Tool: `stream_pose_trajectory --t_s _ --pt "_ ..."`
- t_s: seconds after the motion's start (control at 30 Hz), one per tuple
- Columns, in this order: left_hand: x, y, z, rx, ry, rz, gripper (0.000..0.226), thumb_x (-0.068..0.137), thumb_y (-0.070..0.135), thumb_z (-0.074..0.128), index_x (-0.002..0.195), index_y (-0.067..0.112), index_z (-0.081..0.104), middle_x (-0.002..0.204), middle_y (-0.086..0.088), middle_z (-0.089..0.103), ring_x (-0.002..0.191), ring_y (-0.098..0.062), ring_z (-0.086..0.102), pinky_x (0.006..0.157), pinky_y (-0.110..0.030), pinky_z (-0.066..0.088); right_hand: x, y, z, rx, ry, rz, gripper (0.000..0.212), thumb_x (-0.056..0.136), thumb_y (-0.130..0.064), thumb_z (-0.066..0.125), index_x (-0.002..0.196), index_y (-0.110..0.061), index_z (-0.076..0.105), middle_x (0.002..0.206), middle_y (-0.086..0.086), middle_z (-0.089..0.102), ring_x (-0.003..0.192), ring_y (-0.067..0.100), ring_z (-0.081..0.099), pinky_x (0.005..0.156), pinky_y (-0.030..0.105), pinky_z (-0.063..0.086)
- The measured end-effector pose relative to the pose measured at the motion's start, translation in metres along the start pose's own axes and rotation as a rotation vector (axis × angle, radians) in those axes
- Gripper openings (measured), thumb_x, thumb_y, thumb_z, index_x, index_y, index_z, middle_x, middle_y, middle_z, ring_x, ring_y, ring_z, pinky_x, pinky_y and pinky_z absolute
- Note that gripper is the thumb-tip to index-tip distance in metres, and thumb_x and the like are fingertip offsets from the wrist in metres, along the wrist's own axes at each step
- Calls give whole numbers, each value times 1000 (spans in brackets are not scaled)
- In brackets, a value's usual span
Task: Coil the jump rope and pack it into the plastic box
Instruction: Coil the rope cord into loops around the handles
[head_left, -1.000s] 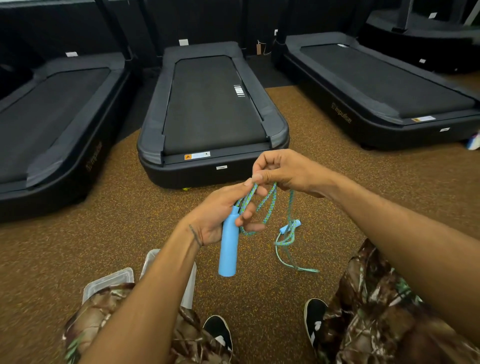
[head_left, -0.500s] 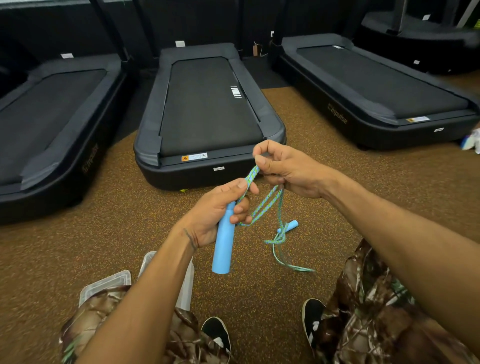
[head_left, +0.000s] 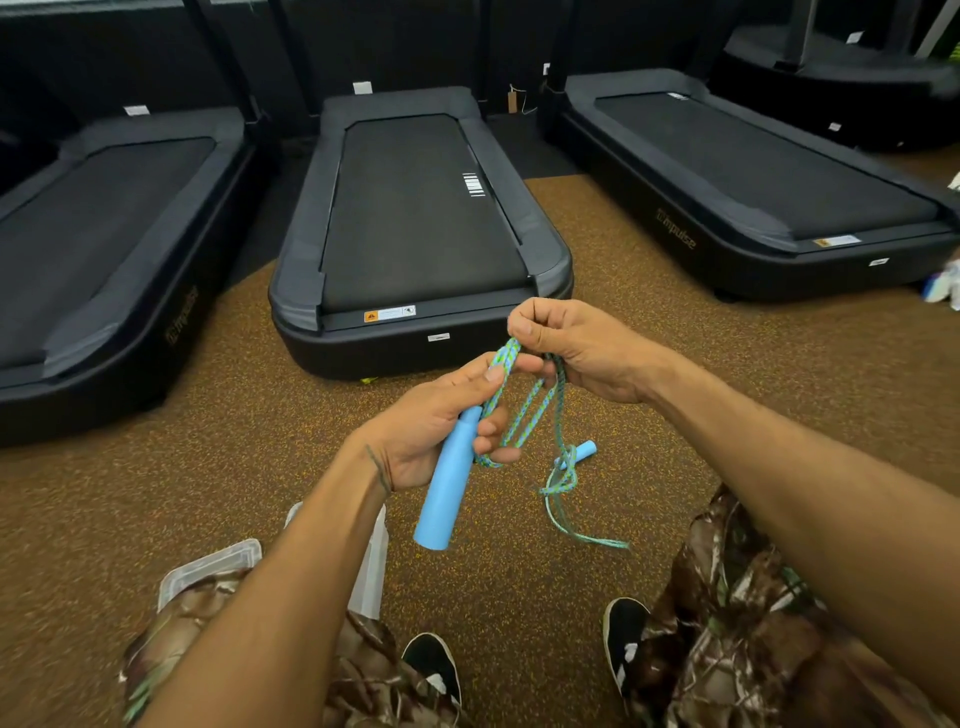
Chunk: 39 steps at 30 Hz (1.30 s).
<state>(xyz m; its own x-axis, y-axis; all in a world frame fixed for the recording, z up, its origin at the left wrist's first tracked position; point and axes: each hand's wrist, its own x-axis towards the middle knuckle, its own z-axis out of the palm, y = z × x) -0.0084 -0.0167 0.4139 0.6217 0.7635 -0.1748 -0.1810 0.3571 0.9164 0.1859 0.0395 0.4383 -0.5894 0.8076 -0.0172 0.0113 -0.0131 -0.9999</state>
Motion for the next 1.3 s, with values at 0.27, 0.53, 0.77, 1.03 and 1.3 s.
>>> stream_pose_trajectory --t_s 0.27,0.53,0.77,1.03,1.3 --pt "4 0 2 -177 -35 52 30 102 31 47 129 29 59 62 1 36 50 -10 40 83 -54 55 4 3 1 47 55 -4 19 95 -32 55 98 -15 62 77 2 56 66 10 53 63 18 48" --pt "4 18 -2 -328 -132 145 24 101 34 46 119 32 62 62 4 37 50 -6 43 83 -49 44 -1 16 -5 42 78 49 46 86 -56 52 104 -17 69 61 -4 38 58 10 32 58 26 29" --pt "-6 31 -7 -346 -185 172 25 102 36 41 115 31 61 62 5 37 50 -5 42 81 -59 55 -6 34 -35 -134 302 64 37 87 -56 57 76 -21 60 60 -7 38 51 7 31 52 26 24" --pt "-1 22 -11 -437 -155 221 21 101 38 42 113 33 59 60 8 40 49 -4 46 76 -50 55 -19 54 -29 -858 233 273 63 91 -73 26 78 -19 55 71 -1 58 61 10 51 65 29 43" --pt "-15 44 -52 -457 -133 291 22 100 42 42 112 38 60 62 9 45 52 -2 50 85 -58 57 -42 71 -63 -1010 7 584 108 53 -99 46 123 -18 60 122 -8 60 112 20 58 99 41 44"
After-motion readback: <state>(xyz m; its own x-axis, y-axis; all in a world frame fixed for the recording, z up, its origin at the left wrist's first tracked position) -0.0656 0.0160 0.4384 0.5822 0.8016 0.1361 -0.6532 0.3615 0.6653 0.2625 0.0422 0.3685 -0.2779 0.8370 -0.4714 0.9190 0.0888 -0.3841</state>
